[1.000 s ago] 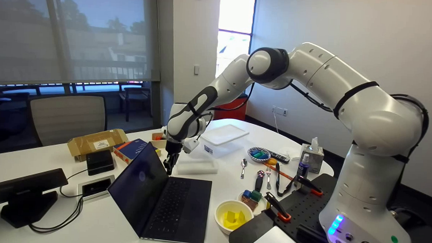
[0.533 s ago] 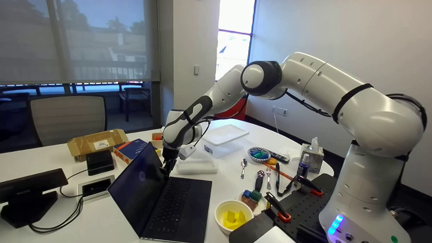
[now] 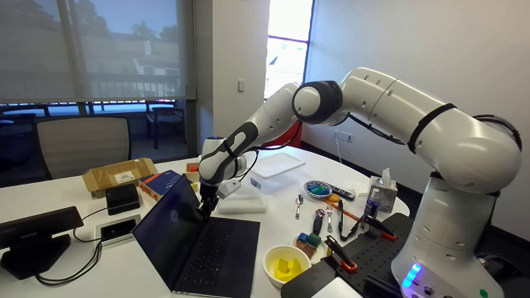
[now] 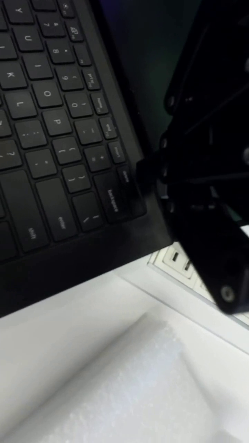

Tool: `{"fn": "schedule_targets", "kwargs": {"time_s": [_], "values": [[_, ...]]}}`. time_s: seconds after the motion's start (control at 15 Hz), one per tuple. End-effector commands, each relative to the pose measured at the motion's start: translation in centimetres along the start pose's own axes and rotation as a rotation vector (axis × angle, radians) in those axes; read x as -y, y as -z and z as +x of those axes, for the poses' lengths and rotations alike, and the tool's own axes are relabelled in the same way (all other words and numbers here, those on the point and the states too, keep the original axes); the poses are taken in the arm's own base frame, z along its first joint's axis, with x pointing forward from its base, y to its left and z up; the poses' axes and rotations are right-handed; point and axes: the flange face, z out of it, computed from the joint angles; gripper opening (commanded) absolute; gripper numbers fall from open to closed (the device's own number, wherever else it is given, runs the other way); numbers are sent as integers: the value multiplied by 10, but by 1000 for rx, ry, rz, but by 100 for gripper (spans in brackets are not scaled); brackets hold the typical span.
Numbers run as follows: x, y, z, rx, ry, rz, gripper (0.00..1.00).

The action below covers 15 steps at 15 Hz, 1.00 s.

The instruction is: Press a button in the top right corner of the laptop keyboard

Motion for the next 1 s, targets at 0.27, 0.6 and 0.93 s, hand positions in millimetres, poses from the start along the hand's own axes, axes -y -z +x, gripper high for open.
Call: {"fn": "schedule_targets", "kwargs": {"time_s": [0.27,0.6,0.93], "values": [[-4,-4,5,17,-53,-40,0],[-13,-4,5,24,-73,-57,0],[-17,-7,6,35,-67,-37,0]]}}
